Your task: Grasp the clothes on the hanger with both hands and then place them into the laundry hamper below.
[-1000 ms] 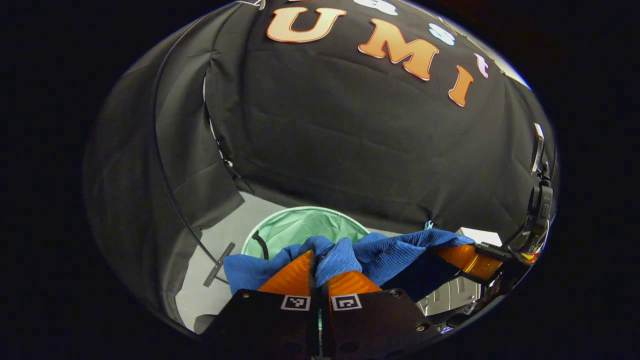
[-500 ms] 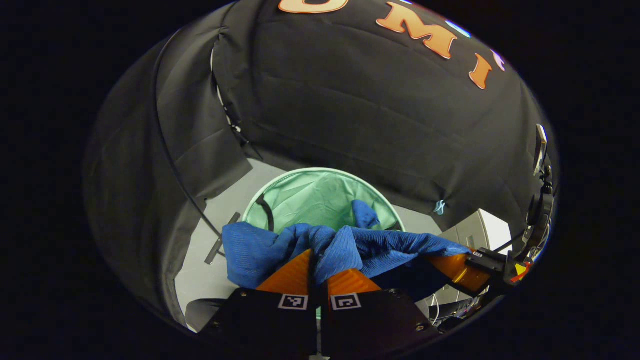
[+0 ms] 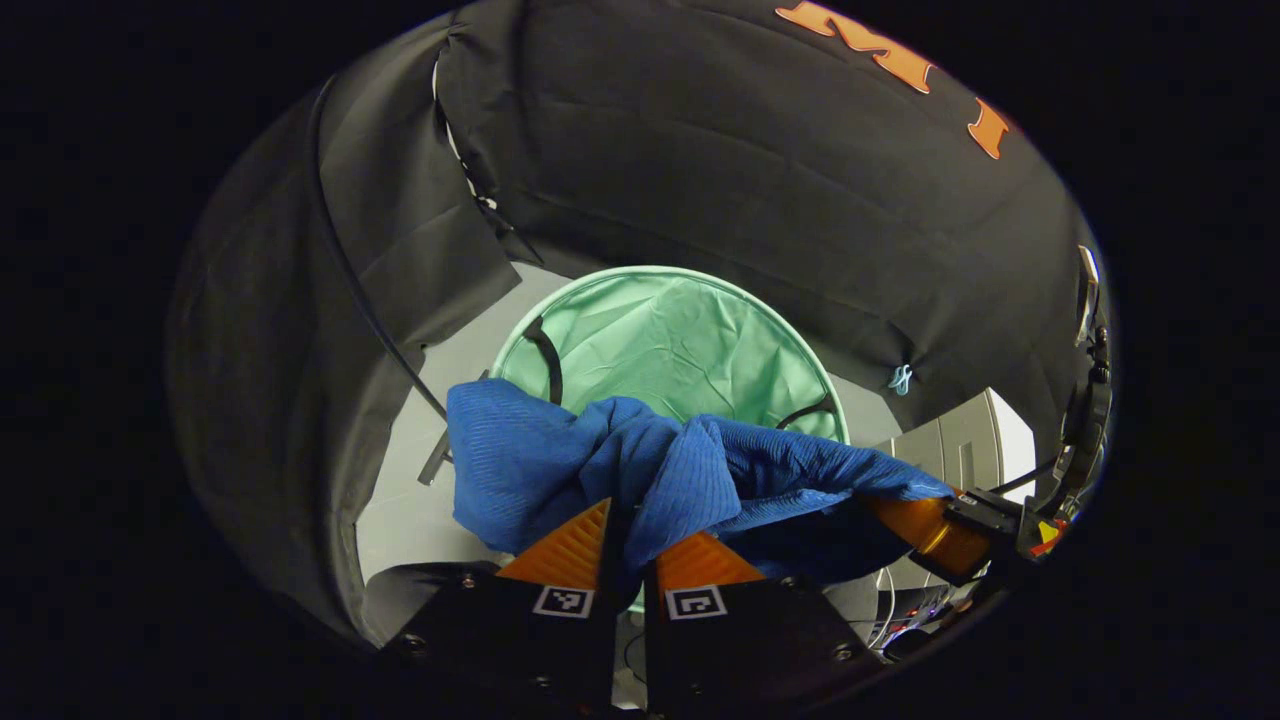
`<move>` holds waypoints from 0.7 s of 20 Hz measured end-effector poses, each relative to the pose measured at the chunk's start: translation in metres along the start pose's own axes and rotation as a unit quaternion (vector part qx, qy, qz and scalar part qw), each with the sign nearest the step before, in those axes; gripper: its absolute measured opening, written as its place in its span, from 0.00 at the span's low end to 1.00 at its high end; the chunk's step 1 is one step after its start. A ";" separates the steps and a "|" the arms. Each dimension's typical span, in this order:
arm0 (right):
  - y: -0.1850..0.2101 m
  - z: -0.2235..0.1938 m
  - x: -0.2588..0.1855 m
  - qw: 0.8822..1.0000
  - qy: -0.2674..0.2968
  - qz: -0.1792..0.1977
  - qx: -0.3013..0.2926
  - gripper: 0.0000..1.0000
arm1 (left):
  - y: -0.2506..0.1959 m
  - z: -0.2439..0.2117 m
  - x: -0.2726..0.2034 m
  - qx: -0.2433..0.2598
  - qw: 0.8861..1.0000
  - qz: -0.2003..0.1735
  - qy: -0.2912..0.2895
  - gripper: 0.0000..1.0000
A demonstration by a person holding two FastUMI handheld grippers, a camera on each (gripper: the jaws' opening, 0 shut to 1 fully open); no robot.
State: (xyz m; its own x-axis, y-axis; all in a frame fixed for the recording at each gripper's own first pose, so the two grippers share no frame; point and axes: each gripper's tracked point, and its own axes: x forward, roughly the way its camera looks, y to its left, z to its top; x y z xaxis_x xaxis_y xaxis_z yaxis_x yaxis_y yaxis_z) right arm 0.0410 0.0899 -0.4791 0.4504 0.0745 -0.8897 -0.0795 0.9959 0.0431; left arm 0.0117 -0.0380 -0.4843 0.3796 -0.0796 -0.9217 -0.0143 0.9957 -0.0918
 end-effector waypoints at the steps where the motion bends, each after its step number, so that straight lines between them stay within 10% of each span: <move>1: -0.002 0.001 0.001 1.000 -0.002 -0.001 -0.001 0.28 | 0.000 0.000 -0.001 0.003 1.000 0.001 0.001 0.19; 5: -0.004 0.002 -0.009 1.000 -0.009 -0.008 -0.003 0.58 | 0.013 0.000 -0.004 0.016 1.000 0.027 -0.003 0.80; 6: -0.005 0.001 -0.010 1.000 -0.011 -0.009 -0.002 0.48 | 0.011 0.001 -0.004 0.014 0.999 0.029 -0.006 0.84; 14: -0.003 0.008 -0.033 0.999 -0.035 -0.007 0.002 0.80 | 0.017 0.009 -0.034 0.030 0.997 0.052 -0.037 0.97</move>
State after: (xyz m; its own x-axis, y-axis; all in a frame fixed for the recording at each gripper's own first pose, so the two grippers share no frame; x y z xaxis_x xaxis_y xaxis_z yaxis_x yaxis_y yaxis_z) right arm 0.0332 0.0851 -0.4462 0.5119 0.0633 -0.8567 -0.0689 0.9971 0.0325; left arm 0.0071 -0.0183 -0.4515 0.4466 0.0263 -0.8943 -0.0020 0.9996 0.0284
